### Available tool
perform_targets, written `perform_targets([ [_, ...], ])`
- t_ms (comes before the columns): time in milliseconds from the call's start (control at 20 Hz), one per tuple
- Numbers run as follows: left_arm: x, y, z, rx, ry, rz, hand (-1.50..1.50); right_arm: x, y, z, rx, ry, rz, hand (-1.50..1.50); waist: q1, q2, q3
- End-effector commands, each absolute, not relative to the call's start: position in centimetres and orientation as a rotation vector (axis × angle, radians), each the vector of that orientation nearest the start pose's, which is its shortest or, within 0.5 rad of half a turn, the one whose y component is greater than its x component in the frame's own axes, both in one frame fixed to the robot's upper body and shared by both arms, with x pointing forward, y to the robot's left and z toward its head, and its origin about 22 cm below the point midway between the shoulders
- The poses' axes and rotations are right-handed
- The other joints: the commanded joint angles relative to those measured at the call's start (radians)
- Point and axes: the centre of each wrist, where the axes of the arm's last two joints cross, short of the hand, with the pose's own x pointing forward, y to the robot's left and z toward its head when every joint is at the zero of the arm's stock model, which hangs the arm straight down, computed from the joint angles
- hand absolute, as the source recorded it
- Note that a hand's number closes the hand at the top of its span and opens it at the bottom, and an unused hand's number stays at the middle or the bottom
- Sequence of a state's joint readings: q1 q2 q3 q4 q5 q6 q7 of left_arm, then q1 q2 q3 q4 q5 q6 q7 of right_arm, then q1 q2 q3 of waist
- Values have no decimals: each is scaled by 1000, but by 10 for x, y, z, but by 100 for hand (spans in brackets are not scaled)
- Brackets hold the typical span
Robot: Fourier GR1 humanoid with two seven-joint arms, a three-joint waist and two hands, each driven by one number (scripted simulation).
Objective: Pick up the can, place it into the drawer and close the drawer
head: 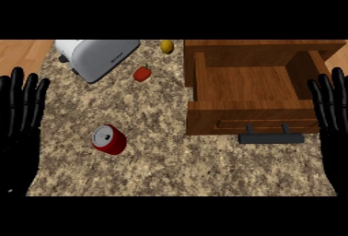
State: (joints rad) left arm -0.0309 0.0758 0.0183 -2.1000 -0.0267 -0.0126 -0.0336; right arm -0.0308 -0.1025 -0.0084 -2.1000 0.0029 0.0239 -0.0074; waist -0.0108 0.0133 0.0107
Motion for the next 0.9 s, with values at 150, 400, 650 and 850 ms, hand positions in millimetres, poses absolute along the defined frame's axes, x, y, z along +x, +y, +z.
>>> perform_targets([
  [150,192,263,121,-75,-2115,-167,-150,208,-228,137,-50,-2102,80,-150,15,-14,-11],
  [400,176,284,86,-4,-1701,-20,-150,206,-253,103,-136,-1842,-61,-150,20,-11,-11],
  [650,175,299,112,15,-1691,-6,-150,217,-261,123,-157,-1797,-70,-150,15,-13,-11],
  [850,178,316,125,0,-1694,4,-150,203,-265,113,-147,-1812,-67,-150,11,-14,-11],
])
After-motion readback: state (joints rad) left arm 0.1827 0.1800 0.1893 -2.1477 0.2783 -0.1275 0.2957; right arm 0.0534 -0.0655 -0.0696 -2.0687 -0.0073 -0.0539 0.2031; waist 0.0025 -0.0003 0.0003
